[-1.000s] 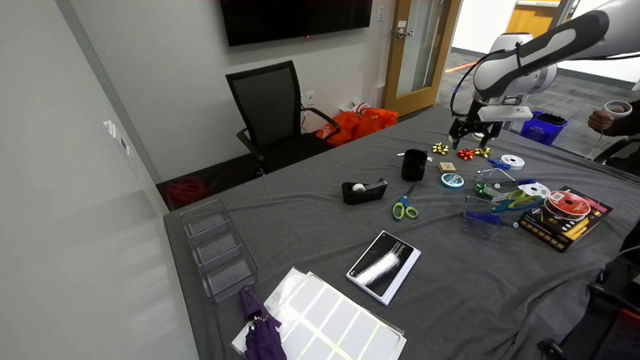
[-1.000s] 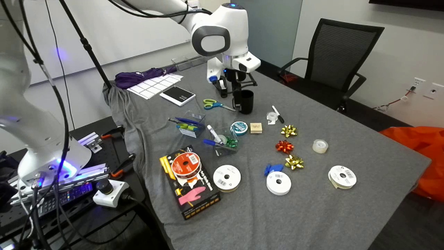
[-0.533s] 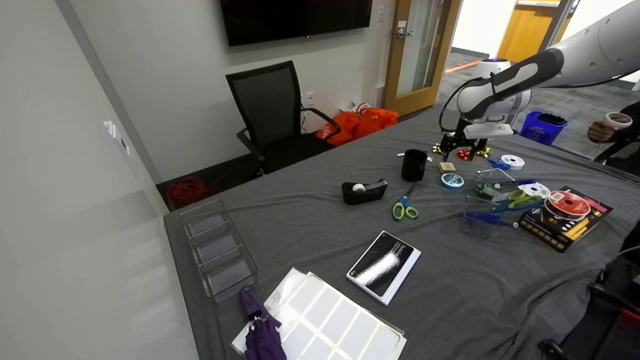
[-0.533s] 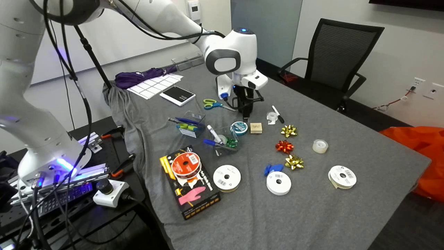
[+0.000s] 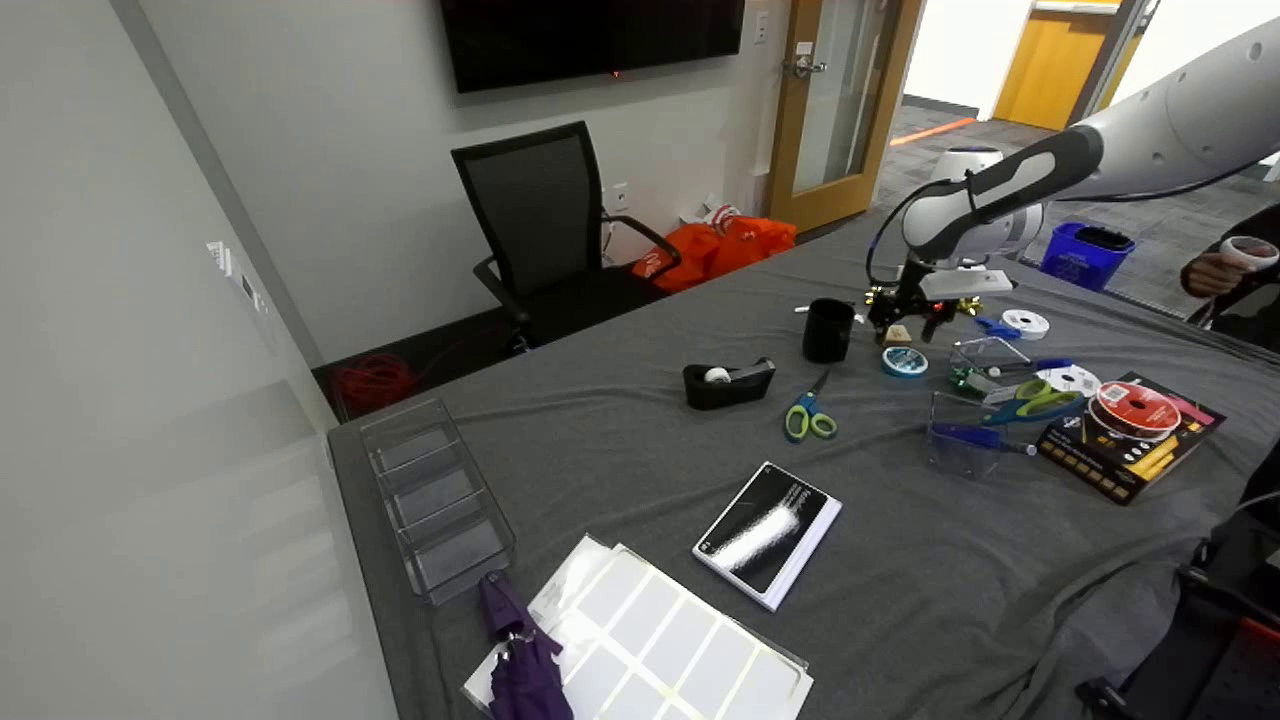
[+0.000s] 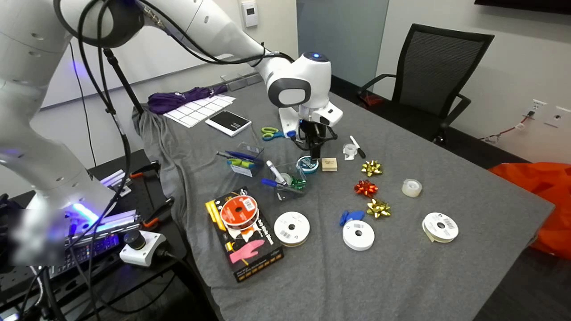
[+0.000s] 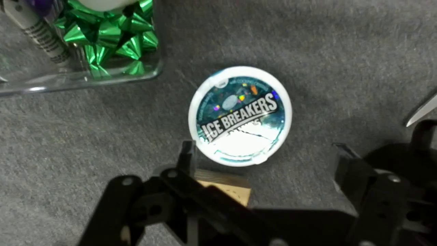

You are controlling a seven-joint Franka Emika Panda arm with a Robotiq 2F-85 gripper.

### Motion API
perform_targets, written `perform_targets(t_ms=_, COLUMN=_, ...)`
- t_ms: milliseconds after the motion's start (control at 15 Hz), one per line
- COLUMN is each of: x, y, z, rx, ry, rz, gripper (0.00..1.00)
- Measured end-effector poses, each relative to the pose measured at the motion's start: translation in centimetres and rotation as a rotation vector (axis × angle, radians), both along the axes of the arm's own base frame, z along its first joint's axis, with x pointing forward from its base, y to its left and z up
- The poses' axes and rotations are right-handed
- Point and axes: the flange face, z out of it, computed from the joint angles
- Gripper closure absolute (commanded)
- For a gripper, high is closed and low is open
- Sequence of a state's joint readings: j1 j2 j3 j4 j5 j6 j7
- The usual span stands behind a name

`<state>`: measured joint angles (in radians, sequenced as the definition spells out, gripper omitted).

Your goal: Place the ribbon tape with a green label in the container on the right

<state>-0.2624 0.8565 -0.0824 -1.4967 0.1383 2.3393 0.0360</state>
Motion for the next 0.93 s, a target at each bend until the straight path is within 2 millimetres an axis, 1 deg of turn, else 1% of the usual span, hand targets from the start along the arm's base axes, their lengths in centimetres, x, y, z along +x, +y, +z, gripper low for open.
perform_targets(t_ms=200, x=-0.1, y=0.2, z=-0.7, rx=0.007, ry=0.007, rz=0.031, gripper=0.00)
perform_targets(t_ms=600, x=-0.7, y=0.5, z=-3.0, rx=0.014, ry=0.040, rz=0.049, gripper=0.00)
perform_targets(t_ms=933, x=-0.7, y=0.6, z=-3.2, rx=0.012, ry=0.043, rz=0.053, gripper=0.00)
